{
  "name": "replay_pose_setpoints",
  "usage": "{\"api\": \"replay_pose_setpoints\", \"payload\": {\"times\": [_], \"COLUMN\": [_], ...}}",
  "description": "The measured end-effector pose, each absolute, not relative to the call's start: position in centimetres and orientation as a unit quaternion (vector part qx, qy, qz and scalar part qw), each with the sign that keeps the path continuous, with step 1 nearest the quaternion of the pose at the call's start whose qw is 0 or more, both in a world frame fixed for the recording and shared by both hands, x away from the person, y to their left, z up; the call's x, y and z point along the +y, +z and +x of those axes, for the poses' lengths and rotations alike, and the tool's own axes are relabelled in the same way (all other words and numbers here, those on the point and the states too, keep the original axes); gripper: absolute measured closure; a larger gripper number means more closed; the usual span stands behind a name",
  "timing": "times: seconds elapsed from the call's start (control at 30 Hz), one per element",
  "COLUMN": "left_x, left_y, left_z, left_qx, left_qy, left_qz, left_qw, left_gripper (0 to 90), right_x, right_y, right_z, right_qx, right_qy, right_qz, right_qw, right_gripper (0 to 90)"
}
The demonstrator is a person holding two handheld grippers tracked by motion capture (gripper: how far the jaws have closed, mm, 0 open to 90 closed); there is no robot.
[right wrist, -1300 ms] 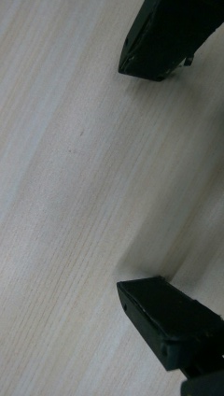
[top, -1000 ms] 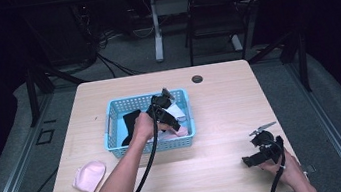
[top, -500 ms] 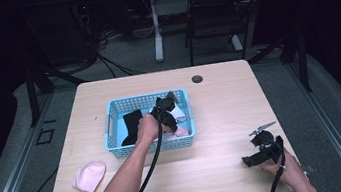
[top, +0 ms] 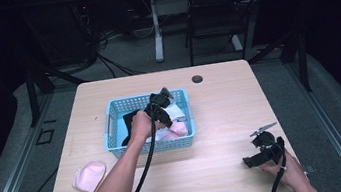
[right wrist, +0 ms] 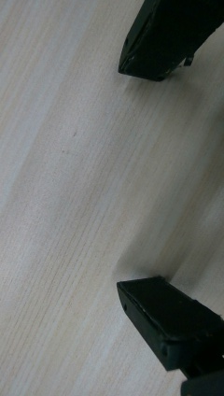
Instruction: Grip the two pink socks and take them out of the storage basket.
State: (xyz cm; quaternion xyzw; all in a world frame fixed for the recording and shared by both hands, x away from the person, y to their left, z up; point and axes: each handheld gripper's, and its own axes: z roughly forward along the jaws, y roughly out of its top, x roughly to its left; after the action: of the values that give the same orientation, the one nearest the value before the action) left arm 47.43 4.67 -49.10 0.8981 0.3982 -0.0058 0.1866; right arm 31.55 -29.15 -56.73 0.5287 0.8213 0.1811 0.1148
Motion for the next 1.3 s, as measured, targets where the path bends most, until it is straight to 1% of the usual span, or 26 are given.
{"api": "replay_pose_setpoints", "payload": {"times": [0.1,0.2,0.27,0.77,0.93,1.13,1.3], "left_x": [5.8,6.4,7.3,10.3,11.1,12.8,14.9], "left_y": [-47.1,-46.2,-44.9,-39.0,-37.7,-35.8,-33.4], "left_z": [47.1,47.1,47.0,46.1,45.9,45.9,45.2], "left_qx": [0.395,0.394,0.392,0.380,0.381,0.385,0.393], "left_qy": [0.010,0.011,0.016,0.049,0.060,0.072,0.093], "left_qz": [0.895,0.894,0.892,0.892,0.891,0.886,0.879], "left_qw": [0.205,0.214,0.224,0.240,0.241,0.248,0.253], "left_gripper": [86.5,86.5,86.5,86.5,86.5,86.5,86.4], "right_x": [-29.2,-29.2,-29.2,-29.1,-29.1,-29.1,-29.1], "right_y": [-56.7,-56.7,-56.7,-56.7,-56.7,-56.7,-56.7], "right_z": [31.5,31.5,31.5,31.5,31.5,31.5,31.5], "right_qx": [0.821,0.821,0.821,0.821,0.821,0.821,0.821], "right_qy": [0.182,0.181,0.182,0.181,0.180,0.180,0.180], "right_qz": [0.530,0.529,0.529,0.530,0.530,0.530,0.530], "right_qw": [0.115,0.115,0.115,0.114,0.114,0.115,0.114], "right_gripper": [0.0,0.0,0.0,0.0,0.0,0.0,0.0]}}
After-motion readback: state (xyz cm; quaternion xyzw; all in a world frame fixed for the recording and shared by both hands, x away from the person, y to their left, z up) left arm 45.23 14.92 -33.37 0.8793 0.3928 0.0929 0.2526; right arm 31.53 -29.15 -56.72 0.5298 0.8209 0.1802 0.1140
